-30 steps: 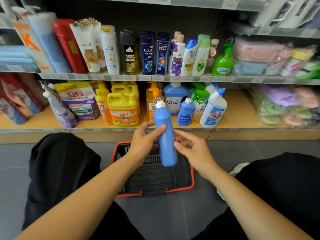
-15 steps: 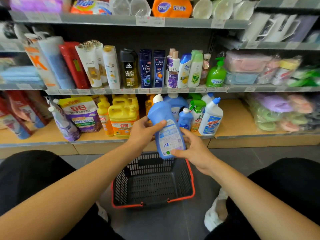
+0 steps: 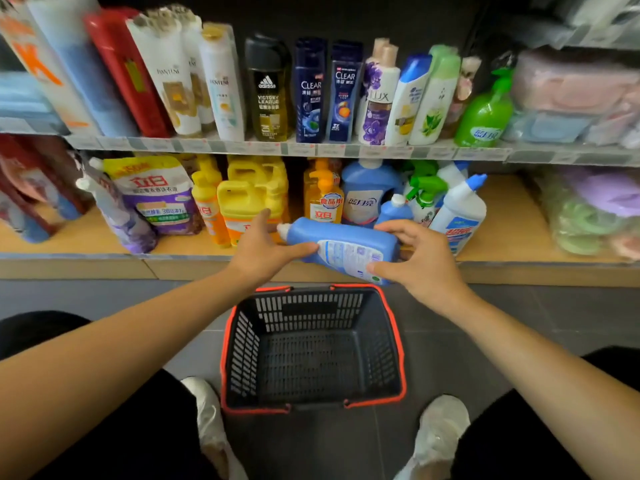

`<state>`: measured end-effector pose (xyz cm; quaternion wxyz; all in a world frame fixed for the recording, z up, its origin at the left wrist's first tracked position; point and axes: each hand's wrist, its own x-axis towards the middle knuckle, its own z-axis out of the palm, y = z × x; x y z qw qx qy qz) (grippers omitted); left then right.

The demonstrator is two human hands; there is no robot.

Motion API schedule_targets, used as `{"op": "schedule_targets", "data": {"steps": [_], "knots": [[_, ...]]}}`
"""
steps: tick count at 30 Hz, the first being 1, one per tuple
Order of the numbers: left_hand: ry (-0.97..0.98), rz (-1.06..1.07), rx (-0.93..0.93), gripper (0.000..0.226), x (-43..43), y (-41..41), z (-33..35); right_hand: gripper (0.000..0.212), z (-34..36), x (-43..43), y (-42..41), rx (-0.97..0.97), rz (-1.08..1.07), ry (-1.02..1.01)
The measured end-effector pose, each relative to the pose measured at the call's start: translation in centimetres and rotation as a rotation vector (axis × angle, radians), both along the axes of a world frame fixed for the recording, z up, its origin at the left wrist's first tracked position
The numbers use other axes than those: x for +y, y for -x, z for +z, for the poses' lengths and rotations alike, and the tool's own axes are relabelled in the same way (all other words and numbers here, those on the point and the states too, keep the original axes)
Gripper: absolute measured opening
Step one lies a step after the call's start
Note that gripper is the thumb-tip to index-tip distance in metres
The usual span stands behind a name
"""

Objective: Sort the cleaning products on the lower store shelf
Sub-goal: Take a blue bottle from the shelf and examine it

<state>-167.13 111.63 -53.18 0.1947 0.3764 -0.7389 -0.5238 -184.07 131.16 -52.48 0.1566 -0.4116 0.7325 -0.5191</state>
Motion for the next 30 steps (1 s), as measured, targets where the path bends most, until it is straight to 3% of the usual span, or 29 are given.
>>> {"op": "schedule_targets", "data": {"steps": [4,9,14,17,21,23,30], "knots": [[0.348,-0.328,-0.071,0.088,-0.7,0.4,-1.7,0.055,-0.6,-1.2,1.2,0.034,0.049,-0.046],[0.221,-0.637,-0.013,0.070,1.0,2.0,-4.6,0.049,-2.7,-1.9,1.3,-0.101,0.057,-0.018],[0.163,-0.603,-0.010,0.048,1.4,2.2,-6.3,0.051,-3.9,-2.2,1.2,-0.252,0.020,0.068],[0.055,-0.562,0.031,0.050,1.9,2.2,-7.2,0.058,-4.8,-1.9,1.6,-0.349,0.007,0.088],[-0.184,-0.409,0.110,0.019,2.1,2.7,-7.7,0.073,-6.3,-1.6,2.6,-0.522,-0.021,0.034],[-0.264,-0.326,0.151,0.015,1.7,3.2,-7.3,0.068,-7.0,-1.5,2.5,-0.576,-0.016,-0.008],[-0.362,-0.501,0.157,0.027,1.8,3.9,-6.3,0.063,-8.3,-1.6,0.9,-0.332,0.010,-0.151]]}}
